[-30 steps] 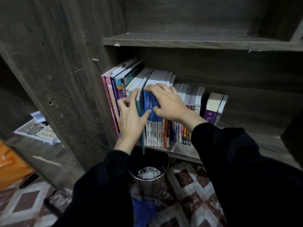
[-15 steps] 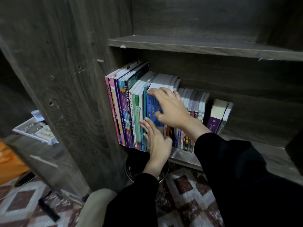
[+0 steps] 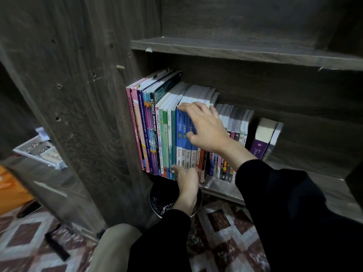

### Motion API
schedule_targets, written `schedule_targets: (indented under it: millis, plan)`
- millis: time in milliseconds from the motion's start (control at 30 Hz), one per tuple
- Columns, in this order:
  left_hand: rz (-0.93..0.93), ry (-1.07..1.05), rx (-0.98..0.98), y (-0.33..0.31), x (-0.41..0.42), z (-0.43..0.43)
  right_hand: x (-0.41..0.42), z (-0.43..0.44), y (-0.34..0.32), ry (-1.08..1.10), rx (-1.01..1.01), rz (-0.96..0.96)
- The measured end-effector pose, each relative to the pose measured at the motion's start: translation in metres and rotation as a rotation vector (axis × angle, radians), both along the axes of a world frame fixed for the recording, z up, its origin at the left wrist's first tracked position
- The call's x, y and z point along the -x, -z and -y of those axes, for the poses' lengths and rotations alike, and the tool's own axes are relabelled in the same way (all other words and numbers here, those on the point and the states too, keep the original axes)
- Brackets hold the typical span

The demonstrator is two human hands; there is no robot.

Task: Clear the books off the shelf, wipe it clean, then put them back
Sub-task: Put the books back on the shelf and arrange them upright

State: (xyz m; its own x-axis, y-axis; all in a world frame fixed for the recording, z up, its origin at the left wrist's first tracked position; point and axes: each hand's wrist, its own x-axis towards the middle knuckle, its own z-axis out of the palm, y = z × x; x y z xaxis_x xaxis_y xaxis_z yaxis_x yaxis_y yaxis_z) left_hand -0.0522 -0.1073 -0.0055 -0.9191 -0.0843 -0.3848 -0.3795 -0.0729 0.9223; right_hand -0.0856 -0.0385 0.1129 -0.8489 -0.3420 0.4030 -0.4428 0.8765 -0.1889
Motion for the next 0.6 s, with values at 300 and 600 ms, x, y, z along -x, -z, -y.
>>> schedule_targets:
  millis: [300,600]
  plan:
    - [0.023,0.022,-0.085,-0.014,0.018,0.005,0.003,0.001,0.002,0.005,-0.011,-0.022]
    - [0.055,0.139,-0.107,-0.029,0.018,0.025,-0.003,0.004,-0.002,0.020,0.024,-0.005]
